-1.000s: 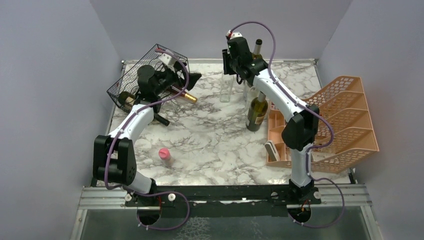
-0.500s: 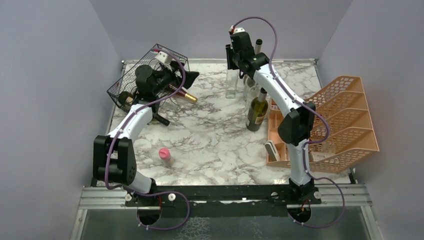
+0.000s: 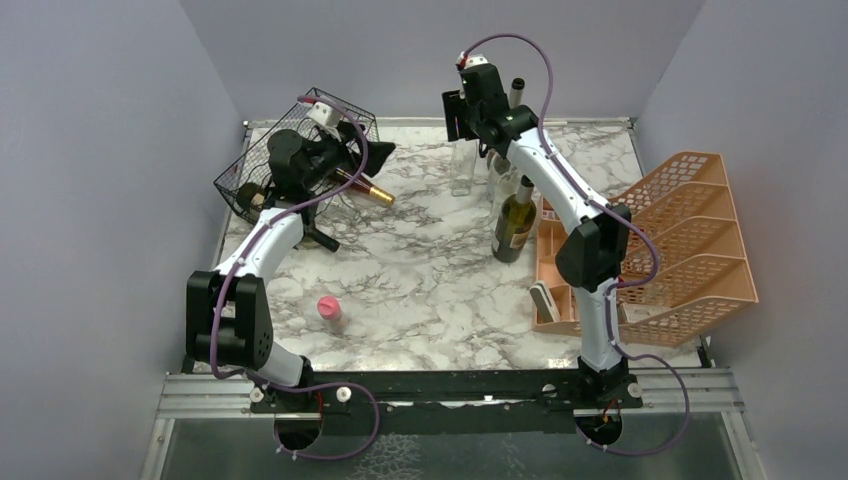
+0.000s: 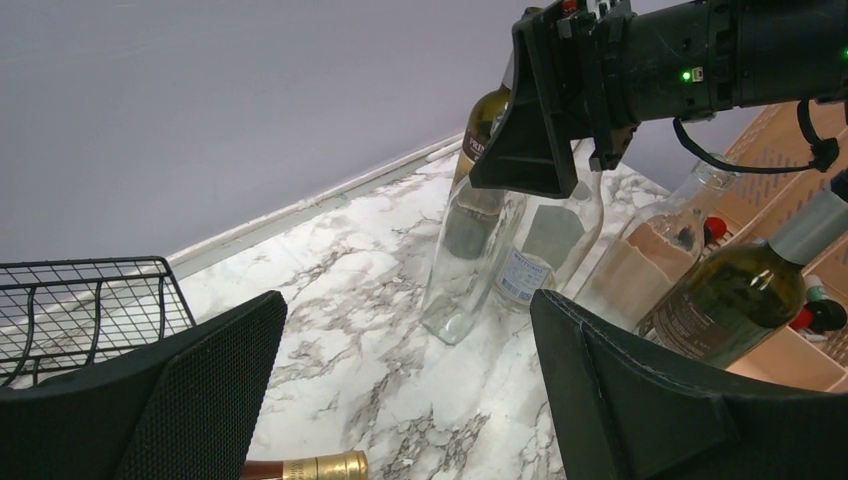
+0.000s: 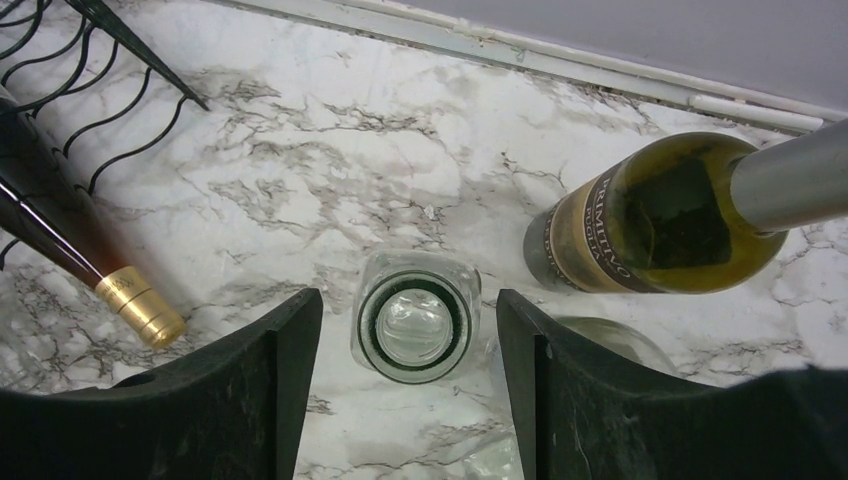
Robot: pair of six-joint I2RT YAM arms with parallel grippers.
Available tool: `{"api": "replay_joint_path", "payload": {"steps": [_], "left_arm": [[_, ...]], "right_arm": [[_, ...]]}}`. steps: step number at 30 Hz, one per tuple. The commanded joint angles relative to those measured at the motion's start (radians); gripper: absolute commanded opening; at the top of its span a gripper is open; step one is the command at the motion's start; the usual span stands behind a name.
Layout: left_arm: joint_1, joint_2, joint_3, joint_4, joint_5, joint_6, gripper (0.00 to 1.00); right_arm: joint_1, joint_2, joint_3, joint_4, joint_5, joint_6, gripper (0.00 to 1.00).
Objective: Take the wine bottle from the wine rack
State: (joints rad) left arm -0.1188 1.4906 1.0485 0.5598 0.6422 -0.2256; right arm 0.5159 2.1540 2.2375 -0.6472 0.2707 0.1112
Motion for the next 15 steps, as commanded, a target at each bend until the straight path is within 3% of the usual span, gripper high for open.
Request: {"api": "replay_joint_path", "payload": {"steps": [1, 7, 15], "left_arm": [[0.018, -0.014, 0.002, 0.028, -0.009, -0.011, 0.99], [0.044, -0.030, -0.004, 0.029, -0.029, -0.004, 0.99], [0.122, -0.058, 0.003, 0.029, -0.055, -0.073, 0.99]], "right_arm": [[-0.005, -0.073, 0.035, -0.040, -0.031, -0.005, 0.69], [0.023, -0.189, -0.044, -0.054, -0.131, -0.017, 0.72], [0.232, -0.328, -0.283, 0.028, -0.069, -0.065, 0.76]]}}
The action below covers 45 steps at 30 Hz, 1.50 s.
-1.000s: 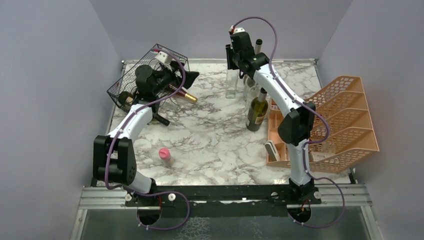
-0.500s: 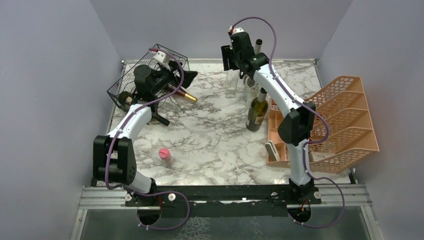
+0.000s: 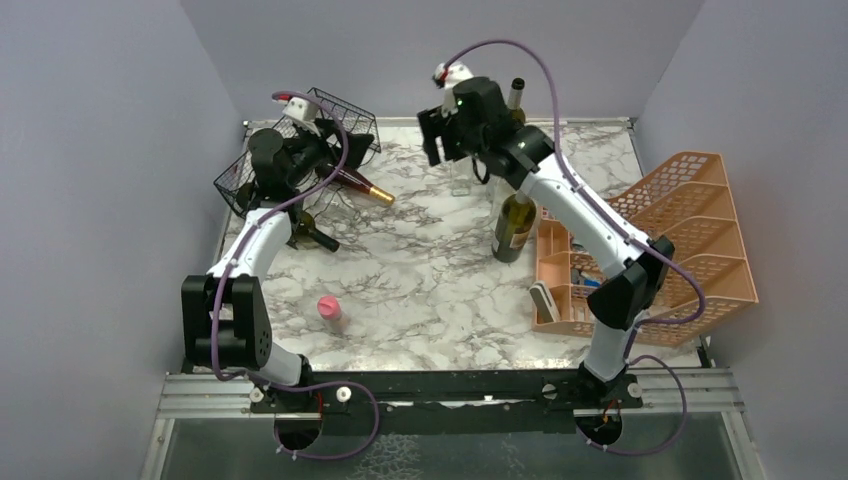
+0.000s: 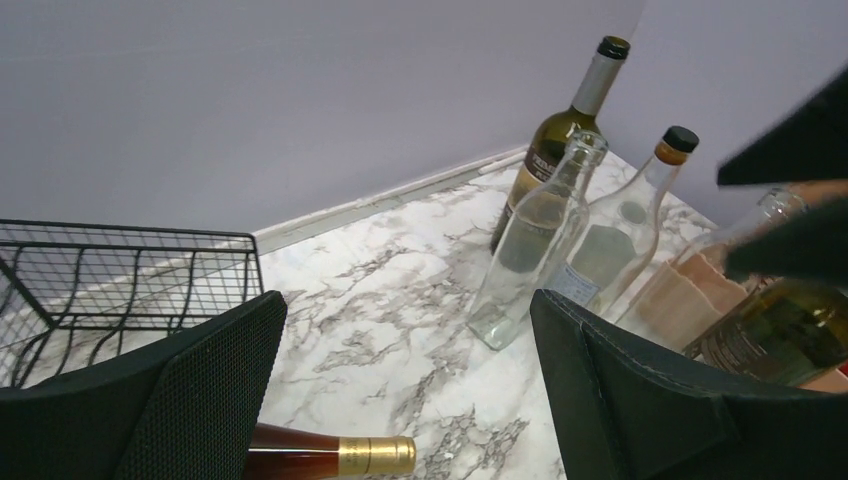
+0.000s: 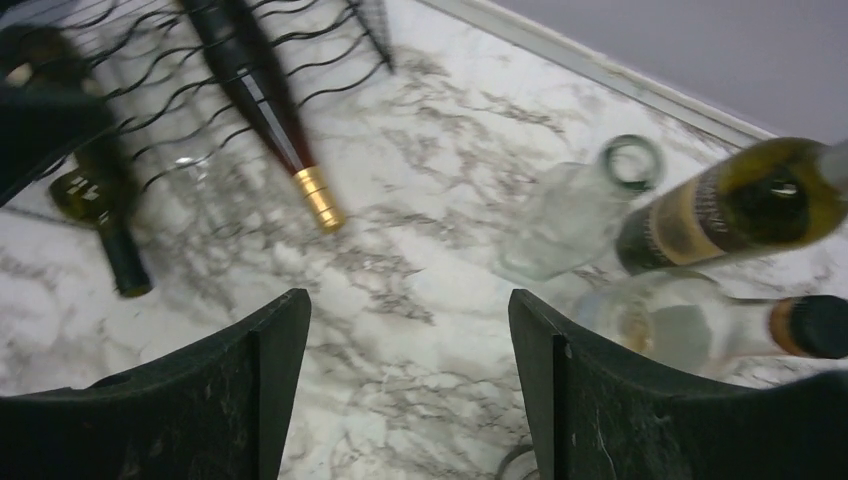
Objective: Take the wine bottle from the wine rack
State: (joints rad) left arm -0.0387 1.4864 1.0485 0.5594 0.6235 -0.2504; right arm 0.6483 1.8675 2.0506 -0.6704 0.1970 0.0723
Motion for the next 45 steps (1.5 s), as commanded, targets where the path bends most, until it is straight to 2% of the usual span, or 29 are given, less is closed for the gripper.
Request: {"api": "replay_joint_path", "payload": {"steps": [1, 6, 9, 13, 17, 21, 27, 30, 34, 38, 45], "left_arm": [[0.051, -0.056, 0.002, 0.029, -0.043, -0.053, 0.99], [0.093, -0.049, -0.002, 0.030, -0.070, -0.092, 0.99], [0.111, -0.034, 0.005, 0.030, -0.060, -0.116, 0.99], [0.132, -0.012, 0.017, 0.029, -0.041, -0.154, 0.99], [0.156, 0.011, 0.029, 0.030, -0.016, -0.199, 0.99], [0.169, 0.031, 0.040, 0.030, -0.002, -0.243, 0.99], [0.171, 0.060, 0.051, 0.029, 0.016, -0.299, 0.99], [0.173, 0.075, 0.053, 0.029, 0.014, -0.317, 0.99], [0.173, 0.093, 0.054, 0.028, 0.018, -0.331, 0.99], [0.174, 0.103, 0.056, 0.030, 0.024, -0.337, 0.99], [0.174, 0.106, 0.061, 0.029, 0.033, -0.346, 0.99]], "right_arm": [[0.121, -0.048, -0.127, 0.071, -0.010, -0.022, 0.76], [0.166, -0.006, -0.240, 0.176, -0.160, -0.021, 0.82], [0.167, 0.098, -0.201, 0.178, -0.222, -0.021, 0.84], [0.167, 0.216, -0.155, 0.231, -0.263, -0.055, 0.92], [0.165, 0.341, -0.084, 0.276, -0.241, -0.106, 0.98], [0.143, 0.432, -0.024, 0.329, -0.248, -0.128, 0.99], [0.085, 0.534, 0.072, 0.352, -0.323, -0.120, 0.99], [0.065, 0.561, 0.060, 0.404, -0.399, -0.124, 0.98], [0.049, 0.587, 0.057, 0.471, -0.489, -0.127, 0.89], [0.042, 0.621, 0.068, 0.531, -0.547, -0.121, 0.88], [0.024, 0.752, 0.206, 0.539, -0.632, -0.053, 0.81]]}}
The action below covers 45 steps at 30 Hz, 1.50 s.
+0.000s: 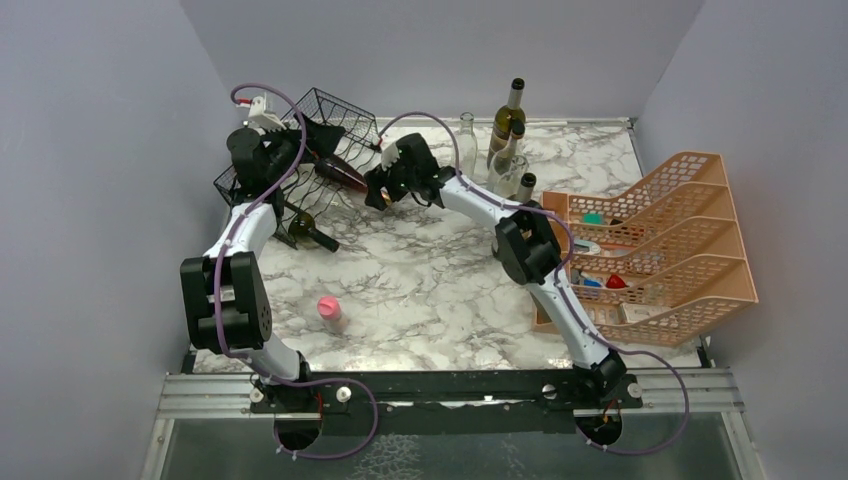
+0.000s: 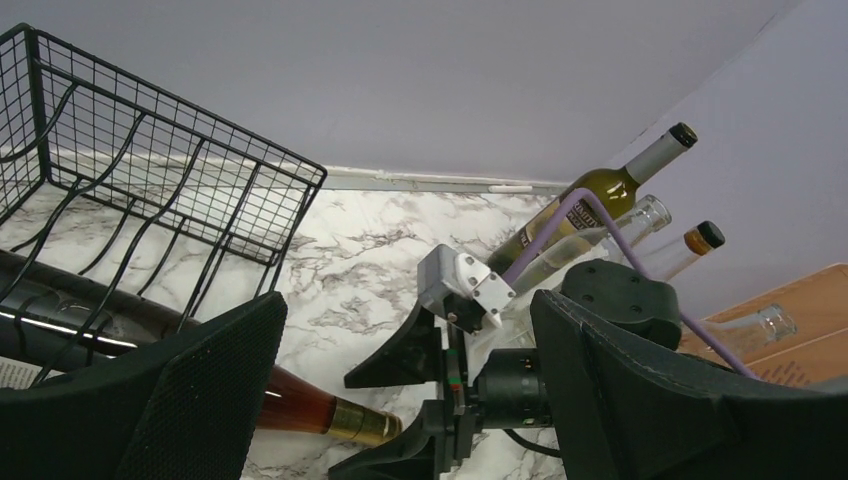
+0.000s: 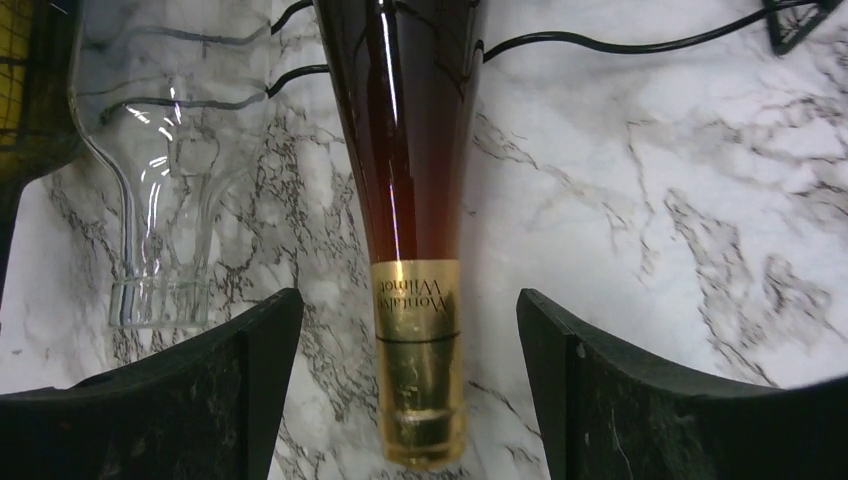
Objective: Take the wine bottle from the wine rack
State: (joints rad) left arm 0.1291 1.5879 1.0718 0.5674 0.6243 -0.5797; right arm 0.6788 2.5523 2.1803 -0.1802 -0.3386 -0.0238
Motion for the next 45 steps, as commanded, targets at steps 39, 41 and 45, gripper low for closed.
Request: {"api": "replay_joint_path", "payload": {"steps": [39, 41, 45], "left_arm": [[0.005, 0.006, 0.044, 0.021, 0.048, -0.037, 0.99], [0.005, 0.005, 0.045, 0.020, 0.047, -0.036, 0.99], [0.005, 0.008, 0.045, 0.022, 0.048, -0.037, 0.99]], "right_arm": [[-0.023, 0.011, -0.016, 0.197, -0.275, 0.074, 0.02], [-0.020, -0.013, -0.038, 0.189, -0.265, 0.065, 0.01], [-0.010, -0.101, -0.173, 0.248, -0.191, 0.042, 0.01]]}}
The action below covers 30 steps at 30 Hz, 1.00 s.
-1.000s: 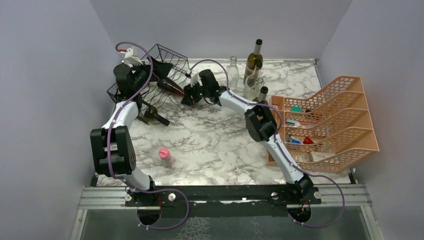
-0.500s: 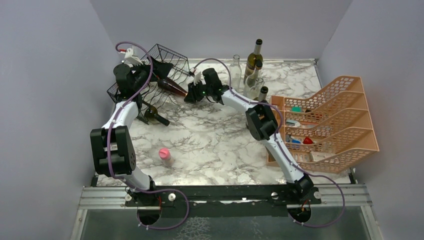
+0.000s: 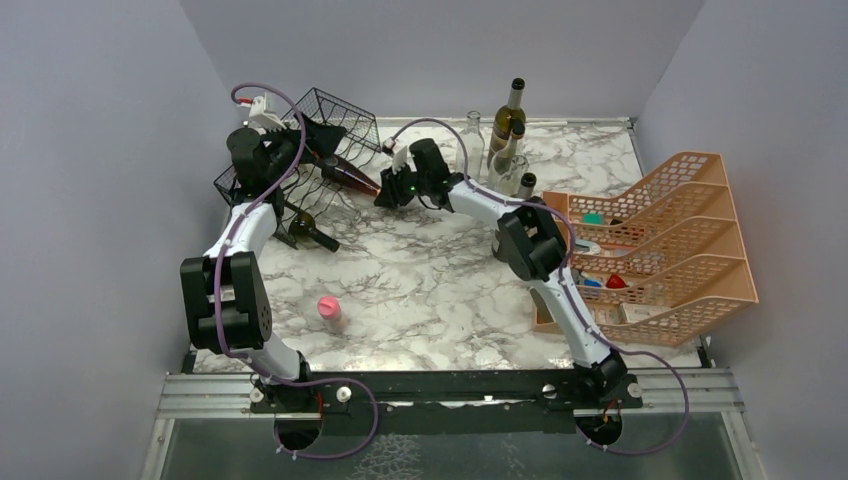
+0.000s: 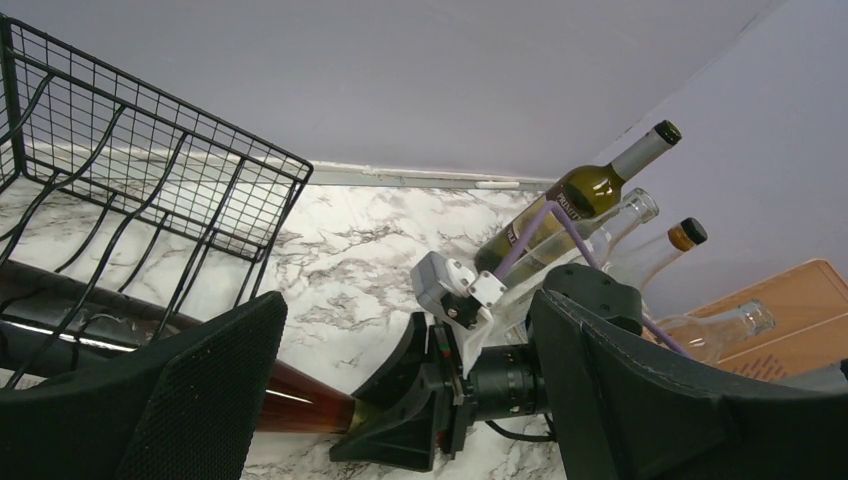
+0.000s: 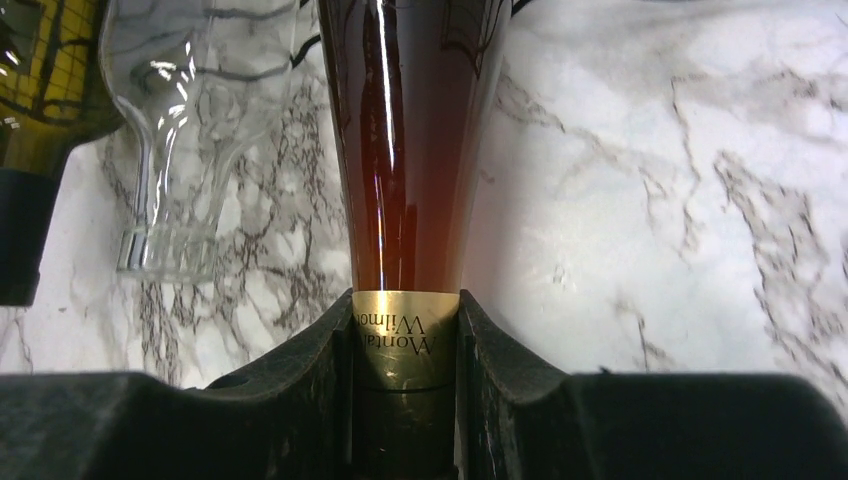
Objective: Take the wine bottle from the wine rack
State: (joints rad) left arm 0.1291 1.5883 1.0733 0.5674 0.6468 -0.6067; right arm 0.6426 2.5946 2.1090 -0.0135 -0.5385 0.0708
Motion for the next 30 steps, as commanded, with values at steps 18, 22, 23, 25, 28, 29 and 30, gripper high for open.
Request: {"api": "replay_joint_path", "payload": {"steps": [18, 22, 23, 25, 28, 29, 30], "left_arm": [[0.004, 0.007, 0.043, 0.022, 0.027, -0.007, 0.99], [0.002, 0.008, 0.039, 0.021, 0.020, 0.006, 0.99], [0.001, 0.009, 0.039, 0.021, 0.019, 0.010, 0.99], [-0.003, 0.009, 0.039, 0.022, 0.015, 0.023, 0.99], [-0.013, 0.010, 0.036, 0.022, 0.012, 0.041, 0.99], [-0.018, 0.011, 0.036, 0.021, 0.015, 0.048, 0.99], [-0.023, 0.011, 0.037, 0.022, 0.017, 0.055, 0.99]], "right_arm": [[0.035, -0.524, -0.566, 0.257, 0.229, -0.111, 0.01], [0.035, -0.594, -0.628, 0.244, 0.254, -0.109, 0.01], [0.035, -0.607, -0.637, 0.234, 0.256, -0.109, 0.01], [0.035, -0.631, -0.648, 0.207, 0.258, -0.110, 0.01], [0.035, -0.670, -0.676, 0.167, 0.275, -0.105, 0.01], [0.035, -0.687, -0.689, 0.156, 0.286, -0.099, 0.01], [0.035, -0.706, -0.706, 0.142, 0.294, -0.094, 0.01]]}}
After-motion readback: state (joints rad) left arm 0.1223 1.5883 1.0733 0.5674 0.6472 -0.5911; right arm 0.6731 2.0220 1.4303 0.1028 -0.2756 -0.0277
